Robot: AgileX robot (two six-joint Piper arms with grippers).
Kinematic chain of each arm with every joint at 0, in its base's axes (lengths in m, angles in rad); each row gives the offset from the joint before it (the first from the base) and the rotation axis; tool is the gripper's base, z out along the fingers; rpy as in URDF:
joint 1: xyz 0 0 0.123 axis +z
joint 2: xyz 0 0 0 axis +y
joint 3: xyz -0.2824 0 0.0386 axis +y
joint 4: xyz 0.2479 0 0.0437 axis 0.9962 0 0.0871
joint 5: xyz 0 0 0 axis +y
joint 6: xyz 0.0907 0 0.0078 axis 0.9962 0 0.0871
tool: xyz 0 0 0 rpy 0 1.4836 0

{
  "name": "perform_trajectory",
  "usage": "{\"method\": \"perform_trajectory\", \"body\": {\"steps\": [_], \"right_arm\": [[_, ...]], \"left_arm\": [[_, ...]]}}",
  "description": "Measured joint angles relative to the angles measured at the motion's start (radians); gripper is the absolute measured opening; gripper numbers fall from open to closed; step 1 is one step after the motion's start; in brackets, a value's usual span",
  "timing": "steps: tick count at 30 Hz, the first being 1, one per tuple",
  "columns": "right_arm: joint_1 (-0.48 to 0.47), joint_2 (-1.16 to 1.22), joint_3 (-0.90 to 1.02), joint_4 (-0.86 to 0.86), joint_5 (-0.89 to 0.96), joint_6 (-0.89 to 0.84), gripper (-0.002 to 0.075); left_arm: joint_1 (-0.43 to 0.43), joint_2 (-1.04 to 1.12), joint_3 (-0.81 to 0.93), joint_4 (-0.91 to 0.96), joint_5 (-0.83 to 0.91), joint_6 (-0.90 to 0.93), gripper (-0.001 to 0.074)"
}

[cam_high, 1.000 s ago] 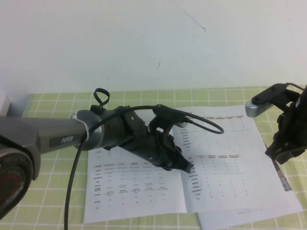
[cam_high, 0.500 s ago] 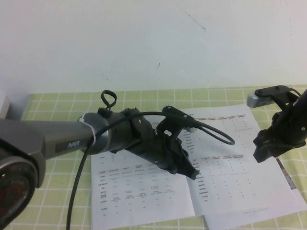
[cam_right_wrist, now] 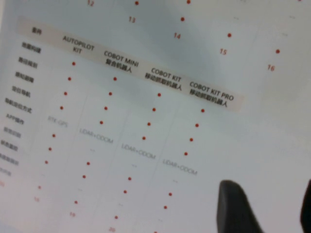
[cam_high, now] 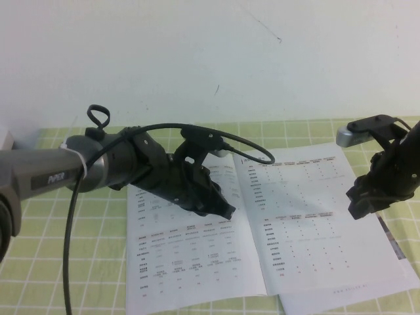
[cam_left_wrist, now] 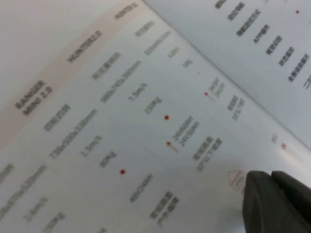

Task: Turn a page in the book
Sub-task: Open the closed book

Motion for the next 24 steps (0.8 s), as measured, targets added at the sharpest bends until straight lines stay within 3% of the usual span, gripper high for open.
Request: {"method": "perform_trajectory", "body": {"steps": [9, 24], "right_arm": [[0.0, 0.026, 0.0, 0.025, -0.015, -0.004, 0.0346], [0.0, 0.03, 0.0, 0.025, -0.042, -0.005, 0.0353]], "left_arm": [[-0.067, 0.003, 0.0, -0.142, 0.0, 0.125, -0.0004], [-0.066, 0.092, -0.003, -0.183, -0.009, 0.139, -0.0004]]}}
